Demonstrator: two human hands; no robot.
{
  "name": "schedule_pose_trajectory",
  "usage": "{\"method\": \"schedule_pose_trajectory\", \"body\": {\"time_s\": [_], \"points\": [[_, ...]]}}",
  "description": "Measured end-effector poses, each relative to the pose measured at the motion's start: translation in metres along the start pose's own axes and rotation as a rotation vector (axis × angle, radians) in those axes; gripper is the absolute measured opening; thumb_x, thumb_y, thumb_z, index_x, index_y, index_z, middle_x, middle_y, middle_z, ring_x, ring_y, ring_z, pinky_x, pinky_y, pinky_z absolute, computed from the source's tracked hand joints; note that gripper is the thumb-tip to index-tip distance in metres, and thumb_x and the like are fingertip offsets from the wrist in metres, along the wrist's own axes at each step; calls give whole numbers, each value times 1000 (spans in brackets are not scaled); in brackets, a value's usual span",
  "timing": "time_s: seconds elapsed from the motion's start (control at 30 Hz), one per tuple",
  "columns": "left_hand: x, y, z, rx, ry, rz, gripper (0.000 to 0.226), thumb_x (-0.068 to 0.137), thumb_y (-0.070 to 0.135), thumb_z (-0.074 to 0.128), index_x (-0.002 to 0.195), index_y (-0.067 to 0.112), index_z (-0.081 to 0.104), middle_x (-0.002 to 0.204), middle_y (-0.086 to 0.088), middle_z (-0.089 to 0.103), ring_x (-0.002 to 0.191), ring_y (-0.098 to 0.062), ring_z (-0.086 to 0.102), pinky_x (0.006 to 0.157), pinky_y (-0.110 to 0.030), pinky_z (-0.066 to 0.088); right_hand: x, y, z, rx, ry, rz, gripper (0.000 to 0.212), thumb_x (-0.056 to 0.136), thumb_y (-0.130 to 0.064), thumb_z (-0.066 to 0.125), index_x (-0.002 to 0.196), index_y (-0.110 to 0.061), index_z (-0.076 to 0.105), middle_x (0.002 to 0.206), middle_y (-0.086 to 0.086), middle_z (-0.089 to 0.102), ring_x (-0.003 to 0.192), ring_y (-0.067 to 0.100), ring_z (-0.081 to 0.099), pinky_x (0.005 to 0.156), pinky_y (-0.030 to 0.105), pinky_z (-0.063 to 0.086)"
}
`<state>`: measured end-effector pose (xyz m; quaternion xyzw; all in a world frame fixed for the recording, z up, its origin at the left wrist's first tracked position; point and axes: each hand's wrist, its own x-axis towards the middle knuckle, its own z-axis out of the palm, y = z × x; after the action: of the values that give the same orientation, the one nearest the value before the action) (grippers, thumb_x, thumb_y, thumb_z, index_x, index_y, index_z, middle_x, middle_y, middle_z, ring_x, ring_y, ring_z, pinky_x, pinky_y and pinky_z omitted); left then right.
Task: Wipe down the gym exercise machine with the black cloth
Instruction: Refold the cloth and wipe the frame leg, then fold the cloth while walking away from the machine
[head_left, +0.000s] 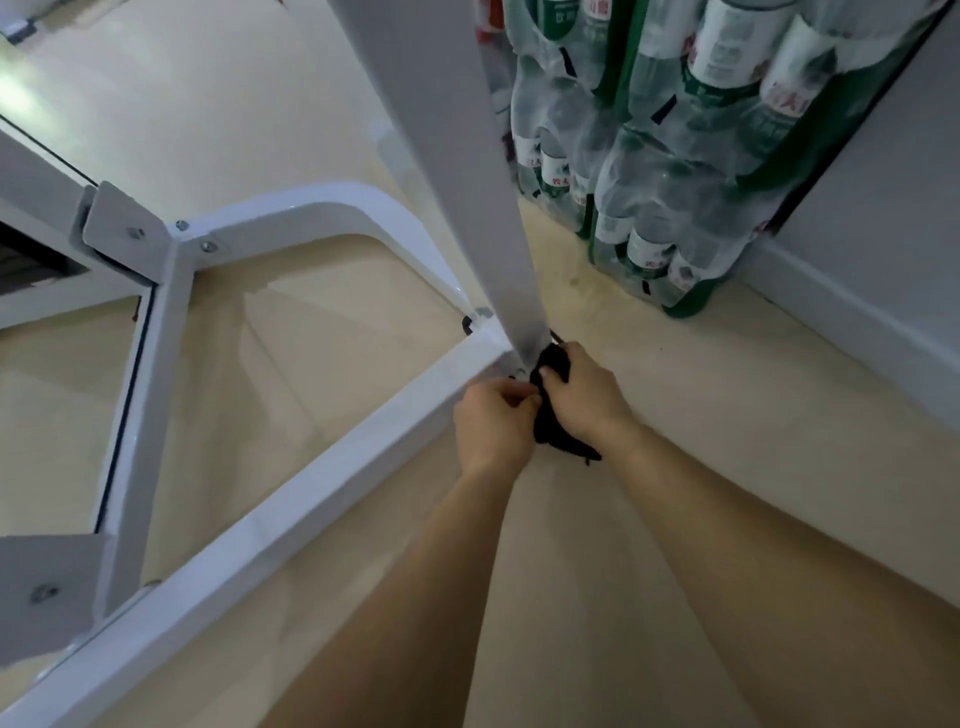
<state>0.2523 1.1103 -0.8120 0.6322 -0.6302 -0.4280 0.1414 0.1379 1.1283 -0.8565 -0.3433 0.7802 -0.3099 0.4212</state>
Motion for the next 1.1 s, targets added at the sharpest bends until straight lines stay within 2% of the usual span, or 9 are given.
{"method": "schedule_pose_trajectory", "body": {"time_s": [0.13,0.23,0.37,0.57,0.7,0.77,0.87,1.03,1.1], "points": [[-66,-18,-12,-85,3,-146,11,88,14,71,88,25,75,83,11,70,84,-9,67,80,-28,57,-89,26,4,225,17,153,31,101,-36,54,128,-21,55,116,1,63,106,22,60,86,32,45],[-132,-30,-30,-129,24,-209,16,86,13,73,82,29,73,84,4,72,81,-17,70,79,-39,60,-171,44,-12,207,3,213,33,98,-33,61,129,-23,57,113,-8,59,106,16,57,92,31,45],[-223,-22,-57,-203,16,-241,23,84,6,72,82,29,71,85,-1,71,78,-23,72,72,-45,62,-272,46,-46,222,-3,272,32,93,-26,71,123,-21,61,115,-7,60,105,13,56,87,22,40],[-344,36,-102,-73,-68,-216,26,93,17,64,117,24,66,98,4,66,91,-21,69,88,-43,58,-405,7,-94,217,-41,234,44,93,-22,70,133,-29,53,122,-5,61,111,17,59,97,30,45],[-414,65,-143,-38,-123,-162,16,89,15,65,95,27,73,91,6,71,88,-19,69,84,-43,60,-488,-25,-126,188,-9,210,14,92,-26,68,106,-26,64,102,-8,67,98,17,64,84,31,48],[-453,76,-169,-31,-98,-139,14,89,18,65,90,30,72,87,6,71,84,-18,69,77,-41,61,-533,-44,-140,257,4,251,11,90,-33,71,96,-26,64,96,-1,68,89,19,66,82,34,53],[-517,95,-208,46,-76,-94,12,93,21,62,91,30,69,90,8,69,82,-12,65,66,-20,49,-601,-70,-164,275,0,253,16,92,-35,68,86,-22,62,80,0,67,73,17,62,69,28,48],[-627,125,-262,99,-43,-63,10,95,24,62,98,25,71,103,4,66,83,-6,61,62,-7,38,-712,-103,-205,142,-67,202,9,90,-22,72,85,-17,66,71,-11,60,69,9,58,61,17,40],[-676,136,-283,57,-30,-49,7,94,23,64,95,28,69,105,5,68,91,-8,64,75,-13,44,-755,-118,-221,105,-71,174,7,87,-17,75,88,-20,68,80,-12,64,77,8,61,63,16,40]]}}
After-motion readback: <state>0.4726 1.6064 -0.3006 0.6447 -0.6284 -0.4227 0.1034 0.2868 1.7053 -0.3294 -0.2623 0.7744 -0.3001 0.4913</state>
